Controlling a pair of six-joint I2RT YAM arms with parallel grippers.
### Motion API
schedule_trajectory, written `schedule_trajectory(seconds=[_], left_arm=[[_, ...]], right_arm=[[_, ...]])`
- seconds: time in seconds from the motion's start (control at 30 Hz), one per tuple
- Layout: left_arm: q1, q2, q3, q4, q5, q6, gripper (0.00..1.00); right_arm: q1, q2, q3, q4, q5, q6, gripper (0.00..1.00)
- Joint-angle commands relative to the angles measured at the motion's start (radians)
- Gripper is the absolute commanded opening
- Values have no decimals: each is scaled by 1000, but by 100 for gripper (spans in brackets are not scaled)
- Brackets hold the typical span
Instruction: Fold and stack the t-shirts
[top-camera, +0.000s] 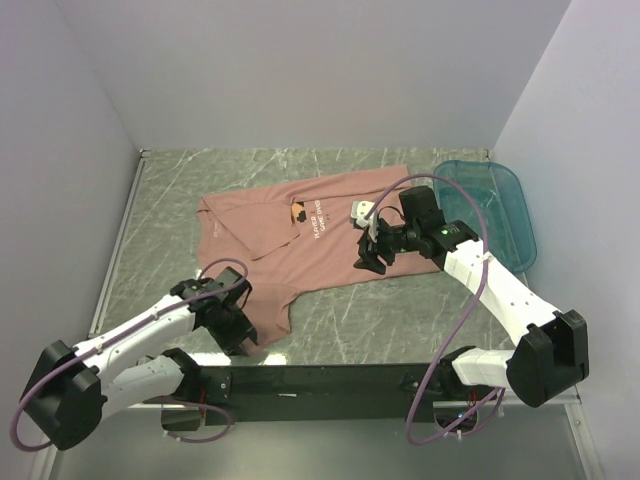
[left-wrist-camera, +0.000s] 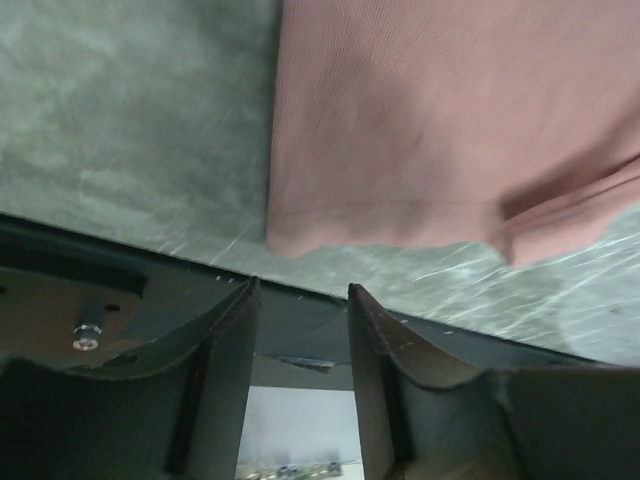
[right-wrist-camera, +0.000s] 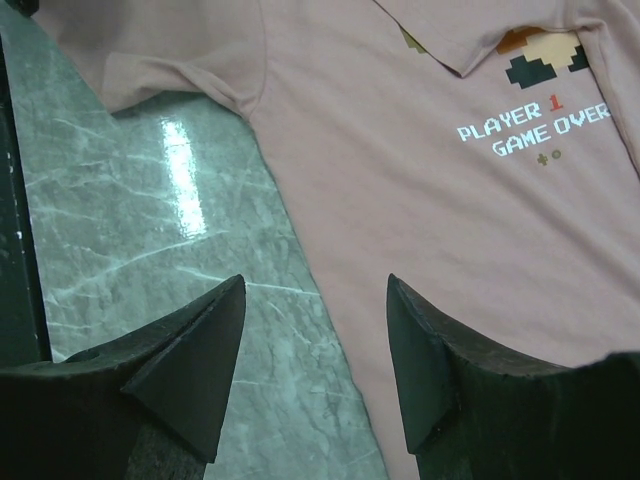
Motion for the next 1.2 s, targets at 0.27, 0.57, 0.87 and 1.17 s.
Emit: schedule_trajectory(seconds=[0.27,0.57,0.87,1.17], left_arm=[[-74,105,2,65,-49,-58,35],[-74,99,-24,45,-80,-62,39],[-74,154,-64,118,-66,-68,36],[-74,125,-53,88,-100,-62,13]], right_arm=[[-21,-1,12,19,-43,25,65],[-24,10,14,17,-44,27,65],[-42,5,19,3,-60,22,65],[-73,-12,35,-33,-89,1,65]])
